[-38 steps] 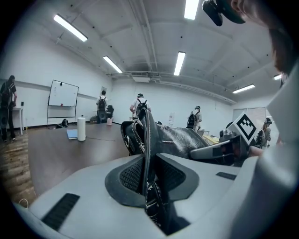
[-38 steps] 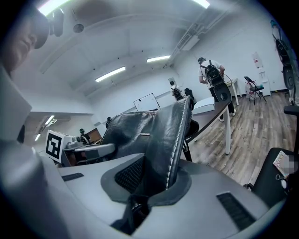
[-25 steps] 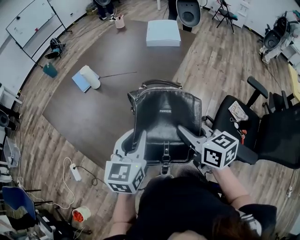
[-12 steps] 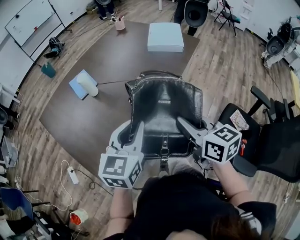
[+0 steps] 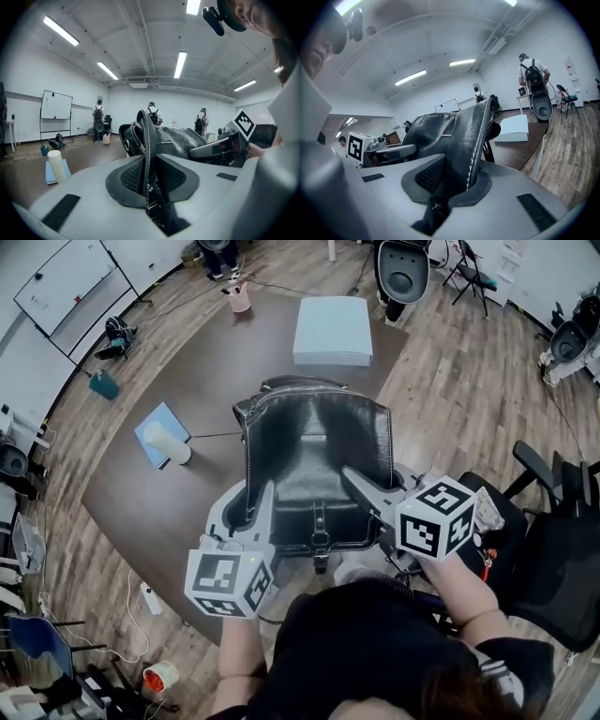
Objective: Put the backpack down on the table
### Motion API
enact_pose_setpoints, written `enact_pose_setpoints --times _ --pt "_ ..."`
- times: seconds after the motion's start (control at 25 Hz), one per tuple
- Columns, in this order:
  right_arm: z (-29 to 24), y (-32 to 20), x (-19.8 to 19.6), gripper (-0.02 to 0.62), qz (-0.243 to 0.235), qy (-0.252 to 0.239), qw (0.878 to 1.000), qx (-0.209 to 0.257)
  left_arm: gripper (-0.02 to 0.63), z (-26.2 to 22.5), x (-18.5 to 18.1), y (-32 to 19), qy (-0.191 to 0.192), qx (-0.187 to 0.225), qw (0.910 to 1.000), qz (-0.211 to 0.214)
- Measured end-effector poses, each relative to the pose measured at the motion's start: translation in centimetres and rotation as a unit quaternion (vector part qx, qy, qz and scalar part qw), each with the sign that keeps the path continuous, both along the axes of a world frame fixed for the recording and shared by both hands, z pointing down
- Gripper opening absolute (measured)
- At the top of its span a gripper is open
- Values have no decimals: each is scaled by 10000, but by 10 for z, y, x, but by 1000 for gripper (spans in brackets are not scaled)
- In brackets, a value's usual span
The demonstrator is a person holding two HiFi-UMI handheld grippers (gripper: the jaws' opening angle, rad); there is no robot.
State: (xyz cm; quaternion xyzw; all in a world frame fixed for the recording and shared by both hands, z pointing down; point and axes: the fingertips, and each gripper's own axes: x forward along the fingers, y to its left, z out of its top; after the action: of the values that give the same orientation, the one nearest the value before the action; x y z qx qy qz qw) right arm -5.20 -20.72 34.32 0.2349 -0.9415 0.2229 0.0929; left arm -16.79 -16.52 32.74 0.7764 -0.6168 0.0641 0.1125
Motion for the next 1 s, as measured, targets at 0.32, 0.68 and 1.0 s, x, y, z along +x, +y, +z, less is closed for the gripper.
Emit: enact_pose_setpoints --times 0.32,0.68,1.0 --pt "-22 -85 7 51 -266 -90 9992 268 78 -22 10 -78 -142 230 9992 -280" --pt "-36 -139 2 55 -198 -318 9977 565 77 -41 7 -127 -455 537 9966 -426" --pt "-44 -208 -4 57 52 -303 9962 818 77 -46 -3 -200 -371 734 9962 -277"
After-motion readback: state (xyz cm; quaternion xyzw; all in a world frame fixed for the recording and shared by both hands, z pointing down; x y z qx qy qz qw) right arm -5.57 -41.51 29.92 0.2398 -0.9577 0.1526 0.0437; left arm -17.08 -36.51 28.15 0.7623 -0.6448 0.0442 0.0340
